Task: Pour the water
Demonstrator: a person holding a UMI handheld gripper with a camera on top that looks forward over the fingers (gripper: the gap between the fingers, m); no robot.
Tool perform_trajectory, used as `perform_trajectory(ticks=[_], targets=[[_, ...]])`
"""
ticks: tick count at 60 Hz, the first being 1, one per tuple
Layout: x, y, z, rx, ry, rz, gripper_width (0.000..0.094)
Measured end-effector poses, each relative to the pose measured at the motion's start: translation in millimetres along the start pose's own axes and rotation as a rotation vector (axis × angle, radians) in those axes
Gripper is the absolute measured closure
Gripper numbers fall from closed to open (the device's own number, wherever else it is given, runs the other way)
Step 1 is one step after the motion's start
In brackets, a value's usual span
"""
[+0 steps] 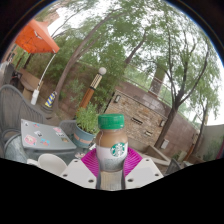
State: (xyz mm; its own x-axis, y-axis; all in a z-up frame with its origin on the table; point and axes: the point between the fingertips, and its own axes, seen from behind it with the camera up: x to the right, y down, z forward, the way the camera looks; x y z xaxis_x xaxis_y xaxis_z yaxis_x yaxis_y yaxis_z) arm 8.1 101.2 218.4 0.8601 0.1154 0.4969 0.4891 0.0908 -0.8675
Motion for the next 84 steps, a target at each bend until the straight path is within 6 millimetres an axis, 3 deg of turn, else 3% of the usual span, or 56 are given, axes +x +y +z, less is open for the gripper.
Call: perform_trajectory(ticks=[4,9,19,22,26,41,50,55,62,78,84], targets=[[-13.3,25.7,-1.8,-0.033,-0.079,0.398,0.0657],[-19.8,62.1,-0.8,-0.06,-0.119,0.624,0.0658],[-39.4,115.5,-0.4,-0.126,-0.157,0.633,0.0658],[-43.9,119.0,7.6,-0.145,-0.176,0.607,0.0659],[-54.0,139.0,7.7,-0.175,-0.177,0.563,0.0656],[-55.4,138.3,5.7,-0.161,-0.164,0.549,0.0649],[-56.0,141.1,-2.0,-0.202,-0.175,0.564,0.0413],[-50.2,125.5,-17.5,-0.178,-0.188,0.58,0.0097],[-35.3,115.1,-62.3,-0.19,-0.161,0.571,0.0111],[-5.3,85.0,-230.0,-0.207,-0.131,0.58,0.0108],[3.8,79.6,-280.4,-0.211,-0.123,0.6,0.0105]])
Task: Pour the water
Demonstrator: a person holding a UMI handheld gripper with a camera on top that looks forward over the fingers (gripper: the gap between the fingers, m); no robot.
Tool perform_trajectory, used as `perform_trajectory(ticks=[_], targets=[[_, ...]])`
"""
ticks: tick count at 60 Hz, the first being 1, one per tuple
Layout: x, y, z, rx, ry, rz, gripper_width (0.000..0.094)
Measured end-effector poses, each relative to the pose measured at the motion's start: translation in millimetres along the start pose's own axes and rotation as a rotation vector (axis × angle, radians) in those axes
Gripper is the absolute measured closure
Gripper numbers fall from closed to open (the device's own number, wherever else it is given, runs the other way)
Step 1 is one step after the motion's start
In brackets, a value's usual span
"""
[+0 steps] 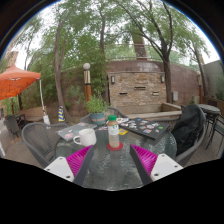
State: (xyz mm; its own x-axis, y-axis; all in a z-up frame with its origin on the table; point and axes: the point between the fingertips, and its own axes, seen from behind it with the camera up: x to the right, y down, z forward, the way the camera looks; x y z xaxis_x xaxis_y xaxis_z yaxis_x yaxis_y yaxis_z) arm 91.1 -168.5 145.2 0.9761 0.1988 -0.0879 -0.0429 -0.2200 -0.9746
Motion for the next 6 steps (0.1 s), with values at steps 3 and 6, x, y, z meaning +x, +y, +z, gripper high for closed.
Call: perform_trajectory(ticks=[3,6], targets=[[1.6,1.9,-20.2,-0.002,0.007,0.026,0.0106],[3.3,5.4,-36.0,-0.013,0.007,0.063,0.0105]])
